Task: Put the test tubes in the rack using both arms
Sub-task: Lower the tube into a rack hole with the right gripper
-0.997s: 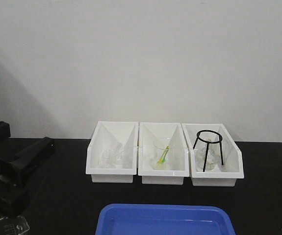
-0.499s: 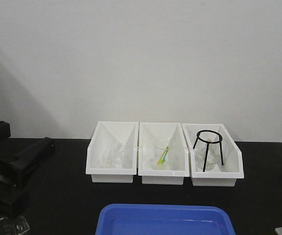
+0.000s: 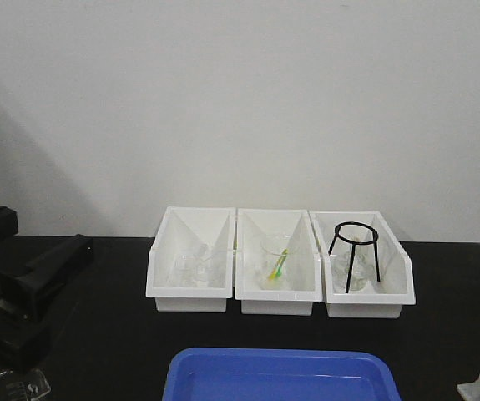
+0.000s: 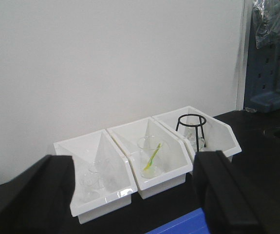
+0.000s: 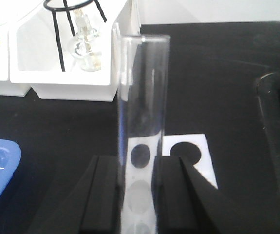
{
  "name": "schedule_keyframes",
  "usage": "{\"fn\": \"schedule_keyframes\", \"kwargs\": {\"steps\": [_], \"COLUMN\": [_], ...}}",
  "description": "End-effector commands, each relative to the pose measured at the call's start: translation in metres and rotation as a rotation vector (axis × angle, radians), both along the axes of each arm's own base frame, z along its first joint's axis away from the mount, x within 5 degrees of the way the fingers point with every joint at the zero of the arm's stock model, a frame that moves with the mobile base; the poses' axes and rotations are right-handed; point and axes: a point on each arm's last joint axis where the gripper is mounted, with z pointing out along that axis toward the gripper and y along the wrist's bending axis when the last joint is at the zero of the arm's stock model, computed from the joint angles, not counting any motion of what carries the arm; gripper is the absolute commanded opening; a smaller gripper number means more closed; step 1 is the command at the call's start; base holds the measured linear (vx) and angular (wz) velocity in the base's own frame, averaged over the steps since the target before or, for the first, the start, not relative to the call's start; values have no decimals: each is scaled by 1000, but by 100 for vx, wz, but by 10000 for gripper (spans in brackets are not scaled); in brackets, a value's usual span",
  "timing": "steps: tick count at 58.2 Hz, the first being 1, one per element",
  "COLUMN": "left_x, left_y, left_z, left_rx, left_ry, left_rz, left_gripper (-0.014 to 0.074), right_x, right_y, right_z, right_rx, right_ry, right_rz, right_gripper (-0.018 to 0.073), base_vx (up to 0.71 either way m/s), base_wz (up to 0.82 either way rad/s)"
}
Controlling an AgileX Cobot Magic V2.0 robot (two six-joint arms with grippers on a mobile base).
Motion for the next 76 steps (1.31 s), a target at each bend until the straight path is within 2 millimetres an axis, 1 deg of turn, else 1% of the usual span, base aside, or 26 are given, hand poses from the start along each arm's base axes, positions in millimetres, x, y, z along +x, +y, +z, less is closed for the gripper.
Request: {"fn": "schedule_keyframes", "kwargs": {"steps": [1,14,22,26,34,47,52,76], "left_x": [-4,-5,-6,-6,-6,-6,-6,-6], "left_y": [1,-1,-3,-3,-3,-3,-3,-3], "left_z": [13,14,15,15,15,15,15,15], "left_rx": [-21,-25,-30,-31,-31,-32,-32,-32], "left_ry": [-49,-56,-64,-65,-65,-64,-64,-64], "left_rz": [-26,-49,-77,-80,-80,-80,-80,-80], "left_gripper": [589,589,589,589,589,589,589,589], "right_x": [5,8,8,8,8,8,8,8], "right_y": [-3,-5,-5,-5,-5,-5,-5,-3], "right_z": [20,10,10,10,10,10,10,11], "right_rx": [31,32,31,31,31,31,31,42], "right_ry": [-112,-91,-91,-91,-91,-91,-91,-106], "right_rz": [-16,-8,-8,-8,-7,-7,-7,11], "right_gripper": [-6,-4,1,20,99,277,315,318], "base_vx": [0,0,0,0,0,0,0,0], "base_wz": [0,0,0,0,0,0,0,0]}}
